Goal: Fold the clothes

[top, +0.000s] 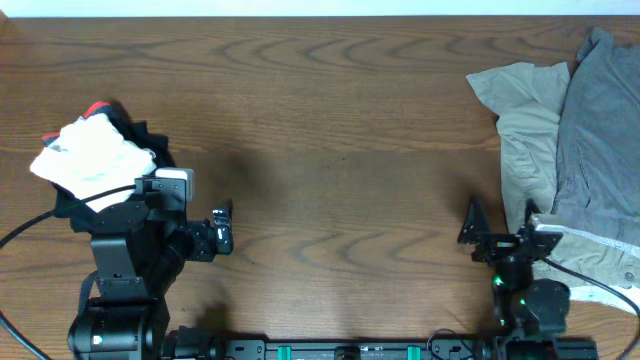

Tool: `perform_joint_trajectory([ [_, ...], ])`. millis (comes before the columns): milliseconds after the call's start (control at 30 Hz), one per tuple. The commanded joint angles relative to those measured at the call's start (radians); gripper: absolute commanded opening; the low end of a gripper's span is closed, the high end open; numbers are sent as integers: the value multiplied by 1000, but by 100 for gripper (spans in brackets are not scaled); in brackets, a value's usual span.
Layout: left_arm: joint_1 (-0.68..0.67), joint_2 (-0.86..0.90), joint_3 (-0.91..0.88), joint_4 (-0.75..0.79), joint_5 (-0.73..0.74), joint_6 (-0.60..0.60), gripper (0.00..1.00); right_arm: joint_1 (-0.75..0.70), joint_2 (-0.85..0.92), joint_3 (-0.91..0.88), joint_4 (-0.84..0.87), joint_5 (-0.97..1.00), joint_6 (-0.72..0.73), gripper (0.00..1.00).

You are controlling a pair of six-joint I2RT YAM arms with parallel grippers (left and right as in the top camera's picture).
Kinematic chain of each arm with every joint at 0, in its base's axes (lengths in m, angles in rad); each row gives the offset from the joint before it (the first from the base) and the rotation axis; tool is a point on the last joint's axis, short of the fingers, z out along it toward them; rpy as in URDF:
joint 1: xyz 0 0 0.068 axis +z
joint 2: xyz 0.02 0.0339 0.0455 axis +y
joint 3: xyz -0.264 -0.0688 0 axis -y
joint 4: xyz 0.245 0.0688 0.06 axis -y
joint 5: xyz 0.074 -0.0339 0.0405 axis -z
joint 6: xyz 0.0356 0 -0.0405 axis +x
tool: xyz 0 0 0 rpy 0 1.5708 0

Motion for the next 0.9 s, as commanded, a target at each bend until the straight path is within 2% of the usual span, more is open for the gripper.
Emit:
perform_joint_trajectory([
  [0, -1, -3, 3, 0, 13, -7, 98, -11, -7, -11, 10, -9, -41, 99],
  [867, -1, -3, 3, 0, 13, -7, 98, -10, -3, -11, 10, -18, -44, 99],
])
